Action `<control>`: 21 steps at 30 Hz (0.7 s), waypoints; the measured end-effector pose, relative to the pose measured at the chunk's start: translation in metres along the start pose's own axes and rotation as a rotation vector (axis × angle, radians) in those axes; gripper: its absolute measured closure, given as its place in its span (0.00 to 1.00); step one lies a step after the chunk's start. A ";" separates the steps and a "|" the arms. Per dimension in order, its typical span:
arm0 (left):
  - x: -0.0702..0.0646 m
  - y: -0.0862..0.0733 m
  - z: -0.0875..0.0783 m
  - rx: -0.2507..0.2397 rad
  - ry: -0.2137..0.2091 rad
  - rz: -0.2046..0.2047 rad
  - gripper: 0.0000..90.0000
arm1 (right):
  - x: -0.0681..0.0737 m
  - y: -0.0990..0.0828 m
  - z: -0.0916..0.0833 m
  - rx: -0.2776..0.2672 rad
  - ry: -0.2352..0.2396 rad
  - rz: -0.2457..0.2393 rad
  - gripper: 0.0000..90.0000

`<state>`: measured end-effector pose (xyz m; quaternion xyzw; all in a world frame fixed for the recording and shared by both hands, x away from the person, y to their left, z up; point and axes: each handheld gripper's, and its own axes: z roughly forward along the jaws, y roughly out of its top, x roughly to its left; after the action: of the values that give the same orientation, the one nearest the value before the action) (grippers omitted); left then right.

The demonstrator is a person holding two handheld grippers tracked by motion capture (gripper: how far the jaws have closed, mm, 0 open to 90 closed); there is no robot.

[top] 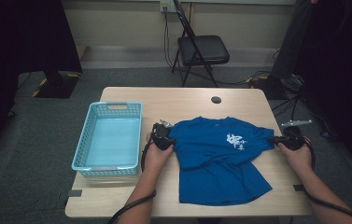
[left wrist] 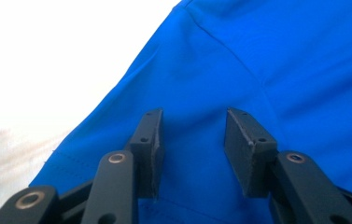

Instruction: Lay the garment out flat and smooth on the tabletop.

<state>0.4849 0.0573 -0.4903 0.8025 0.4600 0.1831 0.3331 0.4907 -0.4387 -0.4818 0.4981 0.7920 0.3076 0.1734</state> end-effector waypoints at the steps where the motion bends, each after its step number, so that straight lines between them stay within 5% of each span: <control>1: 0.000 0.001 0.001 0.000 0.001 0.001 0.64 | -0.002 0.002 0.001 0.002 -0.006 0.004 0.91; 21: 0.017 0.021 0.021 -0.013 0.038 -0.033 0.57 | -0.019 0.019 0.015 -0.007 -0.077 0.071 0.85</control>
<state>0.5190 0.0565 -0.4912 0.7890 0.4783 0.1959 0.3322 0.5210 -0.4455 -0.4816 0.5369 0.7655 0.2969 0.1942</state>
